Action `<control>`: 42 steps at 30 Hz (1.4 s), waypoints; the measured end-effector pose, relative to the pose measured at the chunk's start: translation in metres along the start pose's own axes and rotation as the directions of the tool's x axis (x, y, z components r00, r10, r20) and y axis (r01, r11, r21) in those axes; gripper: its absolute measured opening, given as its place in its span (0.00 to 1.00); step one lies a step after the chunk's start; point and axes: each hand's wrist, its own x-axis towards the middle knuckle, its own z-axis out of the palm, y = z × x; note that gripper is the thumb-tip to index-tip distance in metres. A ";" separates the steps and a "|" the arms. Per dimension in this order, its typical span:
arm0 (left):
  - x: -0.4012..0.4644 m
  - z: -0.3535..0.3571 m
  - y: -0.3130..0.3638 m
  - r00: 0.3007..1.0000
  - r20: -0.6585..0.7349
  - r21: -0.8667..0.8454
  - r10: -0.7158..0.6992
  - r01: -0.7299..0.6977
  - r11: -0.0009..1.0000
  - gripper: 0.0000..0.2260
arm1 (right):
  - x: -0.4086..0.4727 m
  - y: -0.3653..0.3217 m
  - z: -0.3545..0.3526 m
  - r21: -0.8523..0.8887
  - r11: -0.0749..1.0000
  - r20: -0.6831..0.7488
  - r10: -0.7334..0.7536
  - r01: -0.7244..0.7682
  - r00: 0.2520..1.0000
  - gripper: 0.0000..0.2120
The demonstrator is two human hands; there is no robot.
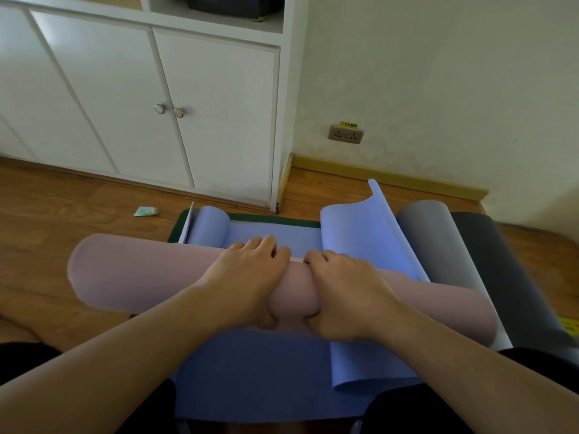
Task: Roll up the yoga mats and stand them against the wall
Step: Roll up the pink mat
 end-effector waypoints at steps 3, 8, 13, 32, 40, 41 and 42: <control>0.000 -0.002 -0.004 0.999 0.033 -0.105 -0.024 0.027 0.994 0.36 | -0.002 0.001 0.001 0.045 0.999 0.044 -0.002 0.000 0.999 0.29; -0.003 -0.005 -0.008 0.994 0.097 -0.185 -0.044 0.061 0.981 0.35 | -0.002 0.001 0.005 -0.032 0.999 0.064 -0.038 0.040 0.997 0.39; -0.004 -0.008 -0.008 0.995 0.101 -0.197 -0.024 0.043 0.979 0.34 | -0.001 0.001 0.005 0.007 0.999 0.029 -0.032 0.032 0.999 0.28; -0.002 0.001 -0.001 0.999 -0.040 0.011 0.017 -0.017 1.000 0.37 | -0.002 0.003 -0.001 0.017 1.000 0.031 0.010 -0.010 0.999 0.26; -0.001 -0.008 -0.011 0.997 0.059 -0.182 -0.054 0.064 0.981 0.34 | -0.002 -0.002 0.001 -0.048 0.999 0.014 -0.019 0.020 1.000 0.36; -0.002 -0.008 -0.011 0.997 0.064 -0.178 -0.052 0.063 0.982 0.35 | -0.002 -0.002 0.001 -0.035 0.999 0.001 -0.018 0.018 1.000 0.32; -0.002 -0.007 -0.010 0.998 0.052 -0.152 -0.045 0.053 0.987 0.35 | -0.002 -0.001 0.000 -0.022 1.000 -0.011 -0.017 0.017 1.000 0.30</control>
